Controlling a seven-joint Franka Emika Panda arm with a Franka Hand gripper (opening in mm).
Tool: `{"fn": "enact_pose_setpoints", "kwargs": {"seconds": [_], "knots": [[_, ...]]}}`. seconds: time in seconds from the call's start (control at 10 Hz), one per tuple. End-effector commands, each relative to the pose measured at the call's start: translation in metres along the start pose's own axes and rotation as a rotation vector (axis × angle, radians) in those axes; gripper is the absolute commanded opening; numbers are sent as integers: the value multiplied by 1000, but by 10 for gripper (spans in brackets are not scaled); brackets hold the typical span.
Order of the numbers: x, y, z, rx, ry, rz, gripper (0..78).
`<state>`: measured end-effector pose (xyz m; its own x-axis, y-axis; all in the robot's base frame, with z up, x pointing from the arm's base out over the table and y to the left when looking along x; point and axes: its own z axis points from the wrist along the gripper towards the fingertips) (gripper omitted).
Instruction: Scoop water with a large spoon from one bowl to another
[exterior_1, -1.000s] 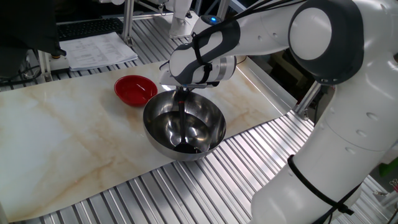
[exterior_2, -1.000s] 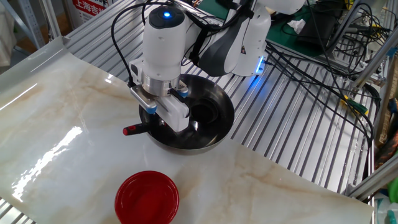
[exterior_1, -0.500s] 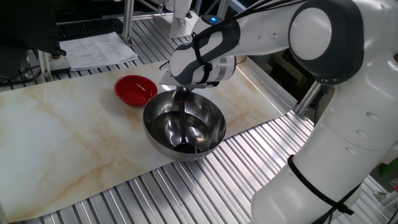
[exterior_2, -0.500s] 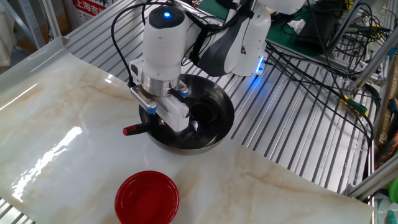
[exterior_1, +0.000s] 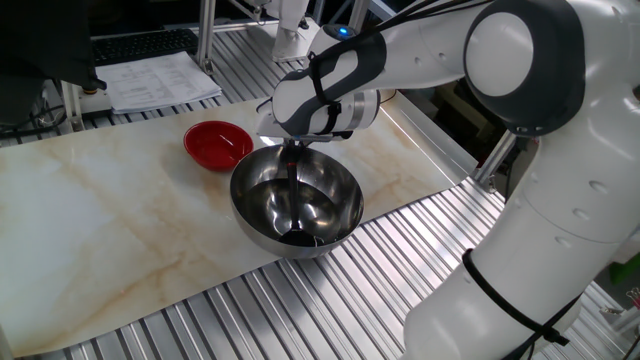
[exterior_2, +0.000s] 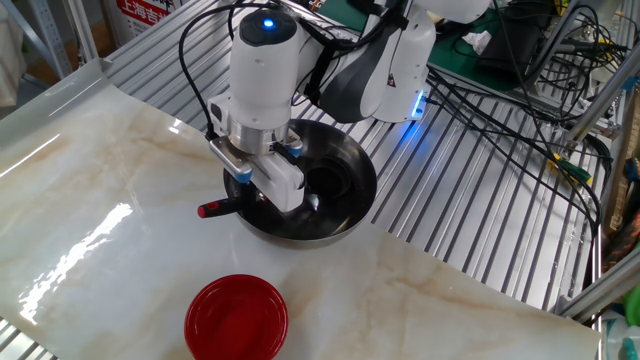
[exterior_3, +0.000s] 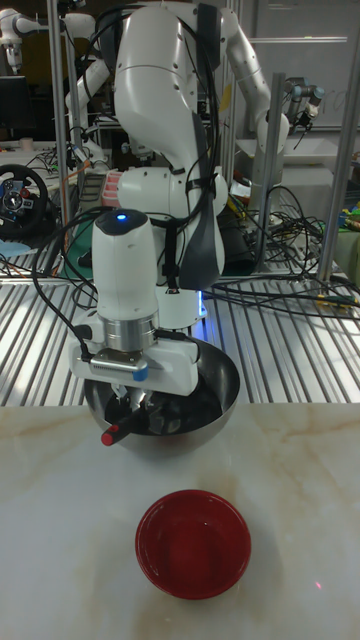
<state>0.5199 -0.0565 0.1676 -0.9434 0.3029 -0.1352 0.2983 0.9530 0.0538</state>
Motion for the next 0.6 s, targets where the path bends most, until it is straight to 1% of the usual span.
{"fn": "enact_pose_setpoints", "kwargs": {"seconds": [0.1,0.6], "knots": [[-16,8,-60,48,-32,43,12],[-18,7,-68,47,-41,46,12]]}}
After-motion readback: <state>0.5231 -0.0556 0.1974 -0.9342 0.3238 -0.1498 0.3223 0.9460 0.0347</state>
